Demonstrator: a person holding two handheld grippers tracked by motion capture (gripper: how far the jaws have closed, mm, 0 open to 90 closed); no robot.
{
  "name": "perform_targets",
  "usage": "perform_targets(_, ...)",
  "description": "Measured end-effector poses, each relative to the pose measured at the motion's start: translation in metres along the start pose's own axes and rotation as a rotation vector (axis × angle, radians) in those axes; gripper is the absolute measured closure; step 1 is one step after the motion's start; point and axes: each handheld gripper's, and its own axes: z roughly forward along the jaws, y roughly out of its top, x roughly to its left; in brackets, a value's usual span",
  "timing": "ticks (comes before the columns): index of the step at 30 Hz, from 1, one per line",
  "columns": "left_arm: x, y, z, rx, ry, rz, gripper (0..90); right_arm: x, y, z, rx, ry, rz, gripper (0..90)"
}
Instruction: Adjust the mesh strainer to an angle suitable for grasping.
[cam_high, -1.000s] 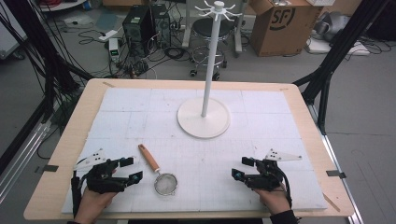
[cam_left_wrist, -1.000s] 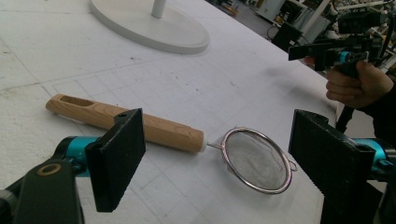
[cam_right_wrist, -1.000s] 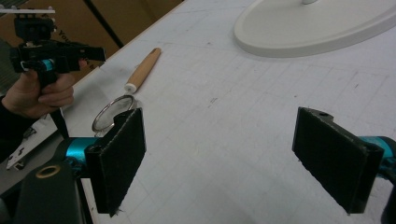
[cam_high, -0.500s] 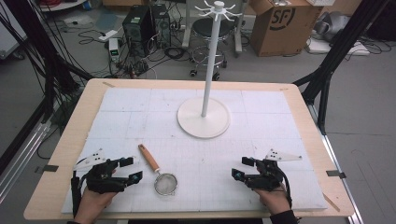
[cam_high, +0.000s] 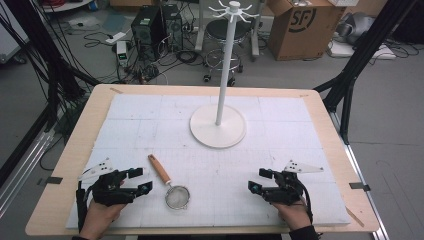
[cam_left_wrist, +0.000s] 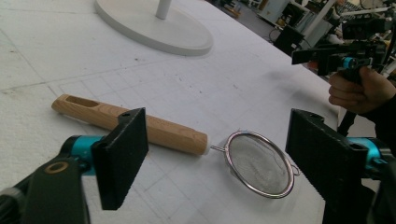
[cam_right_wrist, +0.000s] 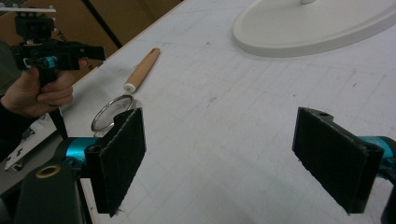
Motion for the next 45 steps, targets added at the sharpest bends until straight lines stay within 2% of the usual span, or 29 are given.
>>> perform_targets(4, 0.0, 0.0, 0.0, 0.007, 0.025, -0.006, 35.4, 0.0, 0.0, 0.0, -0.001, 0.0, -0.002, 16.5)
perform_targets(6, 0.001, 0.0, 0.001, 0.019, 0.048, -0.009, 42.6, 0.0, 0.0, 0.0, -0.002, -0.002, -0.003, 16.5)
perform_targets(8, 0.002, 0.0, 0.001, 0.029, 0.045, -0.015, 50.2, 0.0, 0.0, 0.0, -0.003, -0.002, -0.001, 16.5)
perform_targets(9, 0.003, 0.0, 0.002, 0.041, 0.027, -0.021, 52.7, 0.0, 0.0, 0.0, -0.004, -0.004, 0.0, 16.5)
perform_targets(13, 0.002, -0.001, 0.005, 0.066, 0.02, -0.026, 59.1, 0.0, 0.0, 0.0, -0.004, -0.002, -0.002, 16.5)
perform_targets(15, 0.002, -0.002, 0.007, 0.084, 0.011, -0.037, 62.2, 0.0, 0.0, 0.001, 0.001, -0.004, 0.002, 16.5)
perform_targets(16, 0.004, -0.002, 0.01, 0.104, 0.0, -0.058, 64.4, 0.0, -0.001, 0.001, 0.002, -0.004, -0.001, 16.5)
perform_targets(17, 0.004, -0.003, 0.011, 0.114, -0.004, -0.058, 65.9, 0.0, -0.001, 0.002, 0.003, -0.003, -0.001, 16.5)
perform_targets(25, 0.002, -0.004, 0.014, 0.121, 0.004, -0.048, 77.7, -0.002, -0.001, 0.002, 0.002, -0.007, 0.005, 16.5)
perform_targets(28, 0.002, -0.003, 0.014, 0.114, -0.024, -0.048, 82.8, -0.002, -0.001, 0.001, 0.003, -0.008, 0.003, 16.5)
perform_targets(39, -0.002, -0.002, 0.021, 0.131, -0.043, -0.071, 87.8, -0.002, -0.001, 0.001, 0.0, -0.009, 0.003, 16.5)
perform_targets(45, -0.005, -0.001, 0.028, 0.161, -0.01, -0.045, 89.8, -0.002, -0.001, 0.0, -0.004, -0.017, 0.007, 16.5)
